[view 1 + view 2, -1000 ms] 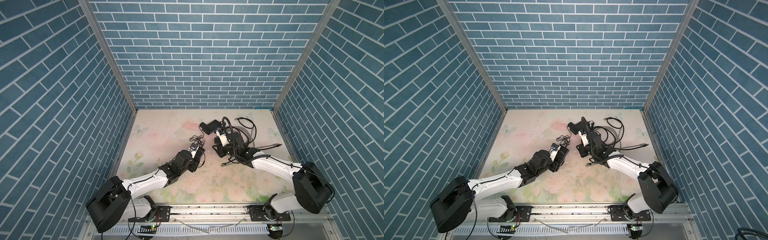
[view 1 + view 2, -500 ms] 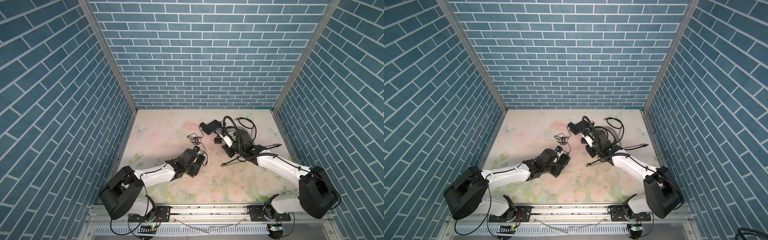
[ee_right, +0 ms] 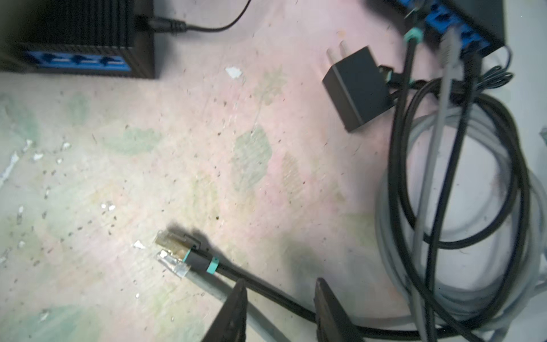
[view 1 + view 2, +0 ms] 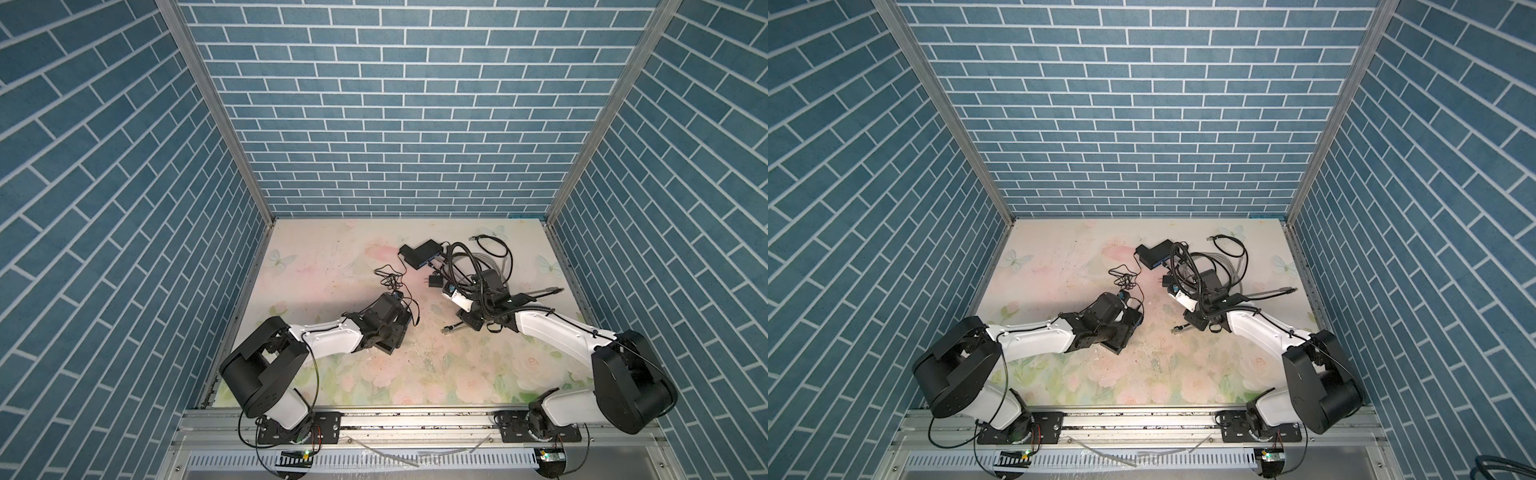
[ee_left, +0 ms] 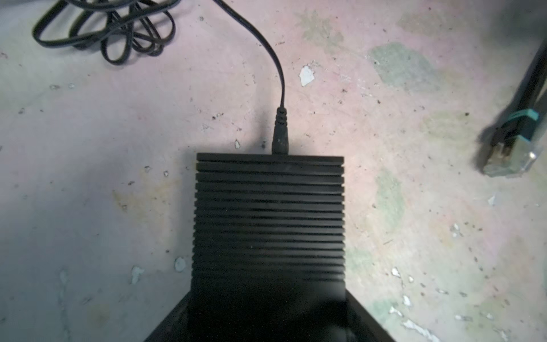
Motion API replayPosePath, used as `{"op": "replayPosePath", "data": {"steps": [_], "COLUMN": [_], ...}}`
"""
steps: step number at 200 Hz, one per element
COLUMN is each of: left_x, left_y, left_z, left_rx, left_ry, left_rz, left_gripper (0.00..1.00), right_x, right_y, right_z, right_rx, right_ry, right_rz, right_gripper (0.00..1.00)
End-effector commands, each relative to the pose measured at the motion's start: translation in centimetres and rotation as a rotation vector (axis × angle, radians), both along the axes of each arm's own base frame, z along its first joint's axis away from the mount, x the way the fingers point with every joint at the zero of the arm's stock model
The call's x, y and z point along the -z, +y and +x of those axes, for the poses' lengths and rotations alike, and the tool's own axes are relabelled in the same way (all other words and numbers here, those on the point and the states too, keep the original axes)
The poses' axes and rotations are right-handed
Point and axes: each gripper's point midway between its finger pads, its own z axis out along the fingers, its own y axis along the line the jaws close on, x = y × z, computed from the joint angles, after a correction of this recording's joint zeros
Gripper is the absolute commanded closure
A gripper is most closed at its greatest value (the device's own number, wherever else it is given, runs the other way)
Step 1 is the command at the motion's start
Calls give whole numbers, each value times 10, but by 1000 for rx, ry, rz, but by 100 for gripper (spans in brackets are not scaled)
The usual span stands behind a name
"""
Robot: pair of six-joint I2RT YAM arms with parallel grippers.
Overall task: Insert the plug into the switch port
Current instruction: 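Grasp the black teal-banded ethernet cable near its plug with the right gripper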
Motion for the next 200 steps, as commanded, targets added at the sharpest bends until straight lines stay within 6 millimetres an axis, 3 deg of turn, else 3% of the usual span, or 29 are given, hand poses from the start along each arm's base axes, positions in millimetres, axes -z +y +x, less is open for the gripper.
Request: {"op": "replayPosePath", "data": {"steps": [1,55,90,150,200], "left_x": [4,-18,-51,-87,-108], "left_y": [4,-2,-9,-22,-14], "left_z": [-1,8,17,30,37], "left_rx": [-20,-9,28,65,23], "left_ry": [25,-58,-169,-278,-409], "left_rz": [16,-38,-90,-153,-204], "left_gripper": [23,18,1,1,0], "right_x": [23,41,43,40,40], "right_y": [-9,-13,-8,16,17], "right_z": [-13,-12,-12,-25,-26], "right_rx": [-109,-162,-218,-332,-311], "right_ry": [43,78,79,156,224], "right_rz": [-95,-147,-134,-27,-35], "right_gripper": [61,61,61,63,79]}}
